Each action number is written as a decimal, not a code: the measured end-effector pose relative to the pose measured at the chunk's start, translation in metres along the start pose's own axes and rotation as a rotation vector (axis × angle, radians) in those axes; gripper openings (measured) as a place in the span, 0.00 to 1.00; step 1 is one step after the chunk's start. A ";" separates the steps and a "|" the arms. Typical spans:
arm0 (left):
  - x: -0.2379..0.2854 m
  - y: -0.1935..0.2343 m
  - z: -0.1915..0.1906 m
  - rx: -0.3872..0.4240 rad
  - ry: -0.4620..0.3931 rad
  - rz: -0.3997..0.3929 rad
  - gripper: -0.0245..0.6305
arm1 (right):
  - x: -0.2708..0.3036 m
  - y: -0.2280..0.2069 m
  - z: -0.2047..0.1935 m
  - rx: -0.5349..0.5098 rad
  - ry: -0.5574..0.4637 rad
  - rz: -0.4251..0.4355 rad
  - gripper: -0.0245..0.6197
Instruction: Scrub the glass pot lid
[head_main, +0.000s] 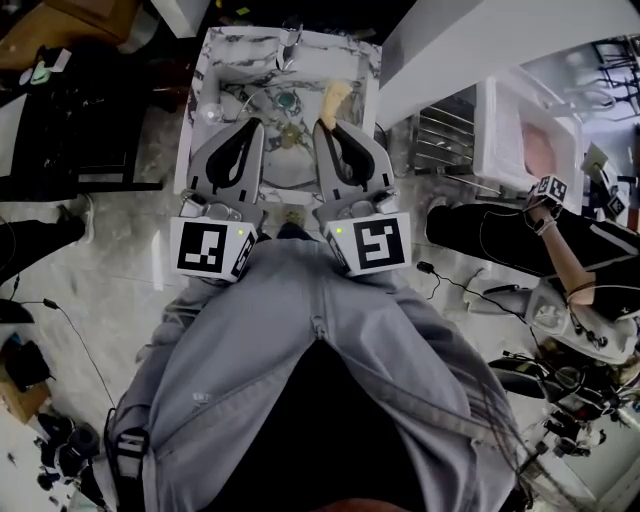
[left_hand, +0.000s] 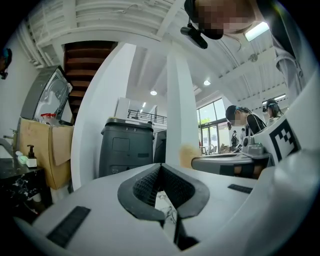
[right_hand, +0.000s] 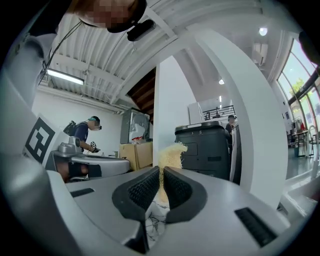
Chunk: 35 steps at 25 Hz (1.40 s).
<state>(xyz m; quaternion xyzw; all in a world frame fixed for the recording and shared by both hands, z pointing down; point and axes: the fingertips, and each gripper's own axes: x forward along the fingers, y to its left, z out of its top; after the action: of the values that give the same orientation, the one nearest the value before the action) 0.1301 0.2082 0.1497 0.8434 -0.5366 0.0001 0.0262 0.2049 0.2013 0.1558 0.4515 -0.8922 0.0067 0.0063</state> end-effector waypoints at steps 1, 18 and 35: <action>0.002 0.001 -0.001 -0.001 0.002 0.002 0.06 | 0.003 -0.002 0.000 0.004 -0.006 -0.001 0.10; 0.018 0.034 -0.009 0.001 0.046 -0.071 0.06 | 0.035 0.006 0.005 -0.028 -0.021 -0.051 0.10; 0.050 0.059 -0.042 -0.035 0.064 -0.168 0.06 | 0.080 0.003 -0.042 0.005 0.047 -0.070 0.10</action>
<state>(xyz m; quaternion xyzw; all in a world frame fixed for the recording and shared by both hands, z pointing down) 0.0992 0.1402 0.1961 0.8845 -0.4626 0.0157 0.0582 0.1554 0.1389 0.1991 0.4822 -0.8755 0.0192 0.0263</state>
